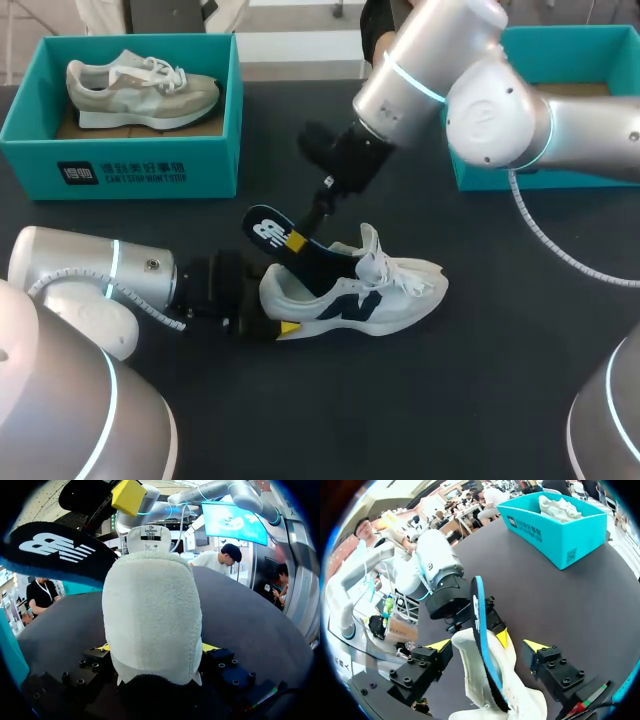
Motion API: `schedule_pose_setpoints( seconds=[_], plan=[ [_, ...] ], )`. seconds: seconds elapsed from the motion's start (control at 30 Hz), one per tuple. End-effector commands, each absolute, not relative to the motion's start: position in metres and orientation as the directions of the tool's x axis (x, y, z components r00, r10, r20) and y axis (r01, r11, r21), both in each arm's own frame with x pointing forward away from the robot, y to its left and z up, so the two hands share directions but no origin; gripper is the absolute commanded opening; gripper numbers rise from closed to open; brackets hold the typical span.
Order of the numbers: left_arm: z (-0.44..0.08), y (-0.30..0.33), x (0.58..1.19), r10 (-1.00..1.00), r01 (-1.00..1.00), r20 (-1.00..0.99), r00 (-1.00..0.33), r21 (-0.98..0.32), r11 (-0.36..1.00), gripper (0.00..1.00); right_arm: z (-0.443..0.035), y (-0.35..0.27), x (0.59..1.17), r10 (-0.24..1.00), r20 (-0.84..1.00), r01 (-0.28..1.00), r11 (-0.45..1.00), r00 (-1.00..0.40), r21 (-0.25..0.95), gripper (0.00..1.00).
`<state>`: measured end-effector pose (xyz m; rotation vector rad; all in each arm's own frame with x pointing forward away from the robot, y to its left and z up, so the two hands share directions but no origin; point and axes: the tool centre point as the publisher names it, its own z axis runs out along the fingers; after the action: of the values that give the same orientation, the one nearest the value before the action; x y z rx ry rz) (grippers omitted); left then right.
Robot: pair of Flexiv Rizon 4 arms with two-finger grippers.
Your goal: Take the shoe out of the shoebox, open the shoe tongue, remove and reinsert the insole, then place the shoe into the shoebox
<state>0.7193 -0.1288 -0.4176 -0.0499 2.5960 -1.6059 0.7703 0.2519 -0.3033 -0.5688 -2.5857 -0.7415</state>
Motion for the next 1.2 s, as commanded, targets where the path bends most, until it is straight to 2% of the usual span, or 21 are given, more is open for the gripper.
schedule_pose_setpoints(
  seconds=[0.03, 0.13, 0.3, 0.63, 0.73, 0.8, 0.9, 1.07, 1.2],
  plan=[
    [-0.420, -0.130, 0.718, -0.074, 0.018, -0.058, -0.996, -0.893, 0.450, 0.00, -0.320, 0.256, 0.775, 0.250, 0.479, 0.475, 0.766, -0.841, 0.434, 0.69],
    [-0.420, -0.130, 0.718, -0.074, 0.018, -0.058, -0.996, -0.893, 0.450, 0.00, -0.324, 0.260, 0.776, 0.232, 0.482, 0.465, 0.762, -0.845, 0.450, 0.66],
    [-0.420, -0.130, 0.718, -0.074, 0.018, -0.058, -0.996, -0.893, 0.450, 0.00, -0.327, 0.267, 0.777, 0.207, 0.478, 0.452, 0.750, -0.854, 0.483, 0.47],
    [-0.420, -0.130, 0.718, -0.074, 0.018, -0.058, -0.996, -0.893, 0.450, 0.00, -0.328, 0.279, 0.772, 0.190, 0.489, 0.450, 0.743, -0.851, 0.495, 0.45],
    [-0.420, -0.130, 0.718, -0.074, 0.018, -0.058, -0.996, -0.893, 0.450, 0.00, -0.328, 0.281, 0.770, 0.188, 0.491, 0.451, 0.742, -0.850, 0.496, 0.41],
    [-0.420, -0.130, 0.718, -0.074, 0.018, -0.058, -0.996, -0.893, 0.450, 0.00, -0.329, 0.282, 0.769, 0.187, 0.494, 0.452, 0.742, -0.849, 0.495, 0.35],
    [-0.420, -0.130, 0.718, -0.074, 0.018, -0.058, -0.996, -0.893, 0.450, 0.00, -0.330, 0.281, 0.769, 0.188, 0.497, 0.454, 0.743, -0.847, 0.492, 0.00],
    [-0.420, -0.130, 0.718, -0.074, 0.018, -0.058, -0.996, -0.893, 0.450, 0.00, -0.327, 0.281, 0.771, 0.178, 0.499, 0.444, 0.752, -0.848, 0.487, 0.00],
    [-0.420, -0.130, 0.718, -0.074, 0.018, -0.058, -0.996, -0.893, 0.450, 0.00, -0.315, 0.285, 0.775, 0.149, 0.482, 0.424, 0.734, -0.863, 0.531, 0.00]
  ],
)
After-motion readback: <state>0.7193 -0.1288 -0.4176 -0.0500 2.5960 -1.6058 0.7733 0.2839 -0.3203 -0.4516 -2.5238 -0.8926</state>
